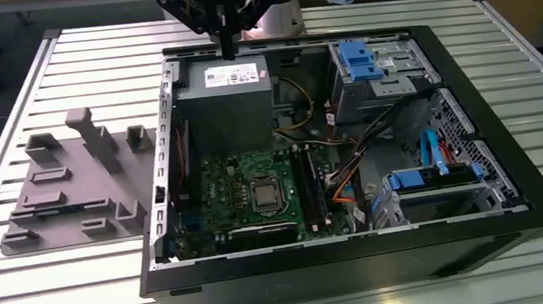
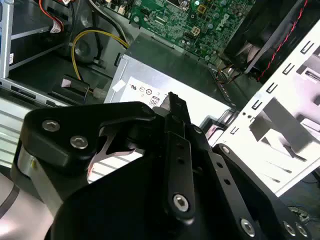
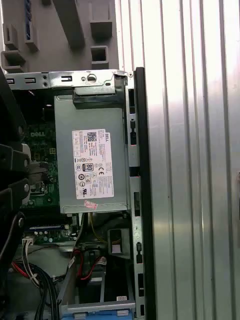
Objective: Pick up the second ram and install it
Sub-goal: 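Reach for the second ram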
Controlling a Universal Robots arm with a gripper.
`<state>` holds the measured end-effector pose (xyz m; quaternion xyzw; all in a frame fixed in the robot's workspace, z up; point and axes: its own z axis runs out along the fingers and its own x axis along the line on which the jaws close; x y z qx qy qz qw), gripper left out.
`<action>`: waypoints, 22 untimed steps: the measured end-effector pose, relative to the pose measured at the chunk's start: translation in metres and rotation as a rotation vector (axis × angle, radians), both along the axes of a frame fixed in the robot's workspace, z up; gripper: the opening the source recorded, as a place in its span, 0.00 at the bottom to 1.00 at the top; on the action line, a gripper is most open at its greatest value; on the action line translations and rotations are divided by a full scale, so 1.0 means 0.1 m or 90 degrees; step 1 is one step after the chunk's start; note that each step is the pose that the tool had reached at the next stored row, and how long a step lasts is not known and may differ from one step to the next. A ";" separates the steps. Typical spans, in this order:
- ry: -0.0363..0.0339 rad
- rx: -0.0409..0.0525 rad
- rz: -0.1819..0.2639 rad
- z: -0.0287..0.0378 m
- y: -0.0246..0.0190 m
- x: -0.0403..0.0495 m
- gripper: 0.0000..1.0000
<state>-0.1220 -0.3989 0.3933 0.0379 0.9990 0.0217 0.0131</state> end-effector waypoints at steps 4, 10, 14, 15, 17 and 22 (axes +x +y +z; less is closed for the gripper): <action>0.0000 0.0000 0.000 0.000 0.000 0.000 0.11; 0.0000 0.0001 0.000 0.000 0.000 -0.021 0.11; 0.0000 0.0000 0.000 0.000 0.000 -0.050 0.11; 0.0000 0.0000 0.000 0.000 0.000 -0.056 0.11; 0.0000 0.0000 0.000 0.000 0.000 -0.070 0.11; 0.0000 0.0000 0.000 -0.001 0.000 -0.102 0.11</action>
